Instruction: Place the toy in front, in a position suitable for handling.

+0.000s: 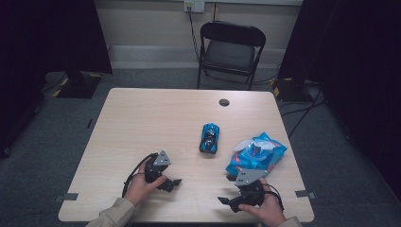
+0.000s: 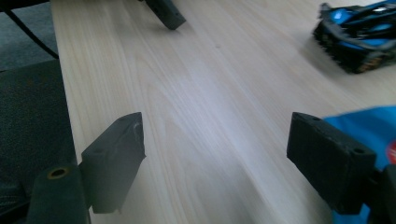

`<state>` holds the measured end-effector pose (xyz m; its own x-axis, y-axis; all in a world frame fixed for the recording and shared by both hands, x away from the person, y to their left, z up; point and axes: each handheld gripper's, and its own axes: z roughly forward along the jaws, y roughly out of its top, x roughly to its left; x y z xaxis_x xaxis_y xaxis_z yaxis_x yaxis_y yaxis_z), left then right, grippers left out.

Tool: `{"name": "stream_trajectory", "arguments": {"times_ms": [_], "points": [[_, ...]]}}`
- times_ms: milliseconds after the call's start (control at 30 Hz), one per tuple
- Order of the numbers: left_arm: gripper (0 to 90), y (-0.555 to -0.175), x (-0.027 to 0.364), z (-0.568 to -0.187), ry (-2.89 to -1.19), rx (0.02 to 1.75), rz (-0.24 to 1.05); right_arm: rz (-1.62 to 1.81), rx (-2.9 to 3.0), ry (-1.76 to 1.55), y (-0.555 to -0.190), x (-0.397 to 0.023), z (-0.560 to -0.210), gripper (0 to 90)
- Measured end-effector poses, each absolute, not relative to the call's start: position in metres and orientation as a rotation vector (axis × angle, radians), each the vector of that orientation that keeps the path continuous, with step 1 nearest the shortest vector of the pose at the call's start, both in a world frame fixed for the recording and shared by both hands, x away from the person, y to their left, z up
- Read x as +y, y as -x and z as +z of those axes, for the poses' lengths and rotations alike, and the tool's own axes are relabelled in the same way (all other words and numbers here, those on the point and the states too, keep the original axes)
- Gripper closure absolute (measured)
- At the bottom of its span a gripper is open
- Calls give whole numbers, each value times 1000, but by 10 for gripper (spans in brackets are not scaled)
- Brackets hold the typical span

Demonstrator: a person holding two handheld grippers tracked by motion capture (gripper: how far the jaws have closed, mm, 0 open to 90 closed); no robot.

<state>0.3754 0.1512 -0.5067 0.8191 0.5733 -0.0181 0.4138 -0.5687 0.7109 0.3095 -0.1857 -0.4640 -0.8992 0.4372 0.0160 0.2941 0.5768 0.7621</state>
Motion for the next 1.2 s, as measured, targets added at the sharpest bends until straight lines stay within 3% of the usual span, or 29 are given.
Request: {"name": "stream_trajectory", "arguments": {"times_ms": [500,1200], "points": [[0,-376,151,-507,-2256,722,277,1117,2484,-765,-299,-242,-440,193],[0,-376,151,-507,-2257,720,277,1014,2395,-946,-317,-274,-462,208]]}}
